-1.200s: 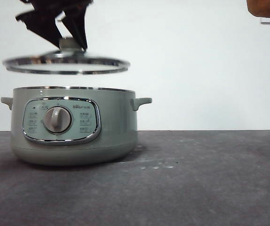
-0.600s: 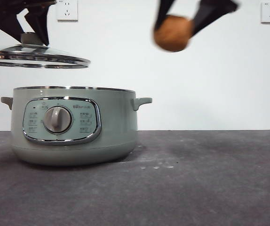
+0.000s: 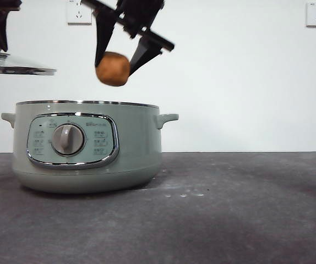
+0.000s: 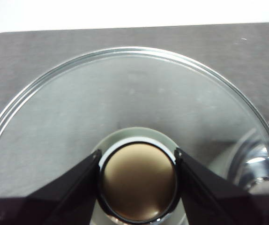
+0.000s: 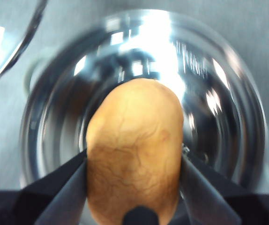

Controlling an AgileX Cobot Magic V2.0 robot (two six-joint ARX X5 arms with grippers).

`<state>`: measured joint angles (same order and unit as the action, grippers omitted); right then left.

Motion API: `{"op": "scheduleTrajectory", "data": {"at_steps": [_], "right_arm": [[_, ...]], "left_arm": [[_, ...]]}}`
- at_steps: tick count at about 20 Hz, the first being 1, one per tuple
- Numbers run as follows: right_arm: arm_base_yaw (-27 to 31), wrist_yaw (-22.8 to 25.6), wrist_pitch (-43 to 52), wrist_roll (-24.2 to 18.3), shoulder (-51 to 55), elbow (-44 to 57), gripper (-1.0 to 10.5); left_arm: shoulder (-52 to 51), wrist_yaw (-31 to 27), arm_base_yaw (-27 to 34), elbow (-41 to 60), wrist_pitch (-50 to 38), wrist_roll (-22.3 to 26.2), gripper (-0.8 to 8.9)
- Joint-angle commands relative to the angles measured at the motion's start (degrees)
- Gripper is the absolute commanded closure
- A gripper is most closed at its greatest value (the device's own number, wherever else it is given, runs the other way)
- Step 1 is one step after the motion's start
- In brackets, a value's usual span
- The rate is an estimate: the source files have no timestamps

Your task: Pick up the potato,open the lid,put the potato in the pot,close the lid

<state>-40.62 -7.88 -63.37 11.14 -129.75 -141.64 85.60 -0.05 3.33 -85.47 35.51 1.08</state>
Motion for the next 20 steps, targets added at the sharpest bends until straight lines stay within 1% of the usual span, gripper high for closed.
{"op": "scheduleTrajectory", "data": {"at_steps": [1,3,7,11,15,17,18,20], "right_arm": [[-0.7,0.5,0.9,-0.8,-4.7,-3.2,9.6],[-1.4,0.4,2.3,-0.9,-8.0,-3.5,9.6],[-3.0,0.7,4.3,-4.3,-12.7,-3.5,9.6],[-4.5,2.9,3.8,-6.9,-14.9,-3.5,9.6],[-4.3,3.4,1.4,-7.5,-16.6,-3.4,9.4],[-4.3,3.4,2.1,-7.7,-16.7,-3.4,9.3],[-4.3,3.4,2.4,-7.6,-16.7,-3.4,8.3],[-4.3,3.4,2.0,-7.1,-16.7,-3.4,3.8]], "left_arm": [[-0.8,0.5,0.9,-0.2,-2.2,0.7,8.22],[-0.6,0.5,1.3,-0.2,-2.1,0.7,8.22],[0.7,0.5,1.4,-0.2,-2.1,0.6,8.23],[1.7,0.5,1.4,-0.2,-2.1,0.6,8.22],[1.7,0.5,1.6,-0.2,-2.1,0.7,8.22],[1.7,0.5,1.7,-0.2,-2.1,0.7,8.22],[1.7,0.5,1.7,-0.2,-2.1,0.7,8.22],[1.7,0.5,1.7,-0.2,-2.1,0.7,8.22]]}}
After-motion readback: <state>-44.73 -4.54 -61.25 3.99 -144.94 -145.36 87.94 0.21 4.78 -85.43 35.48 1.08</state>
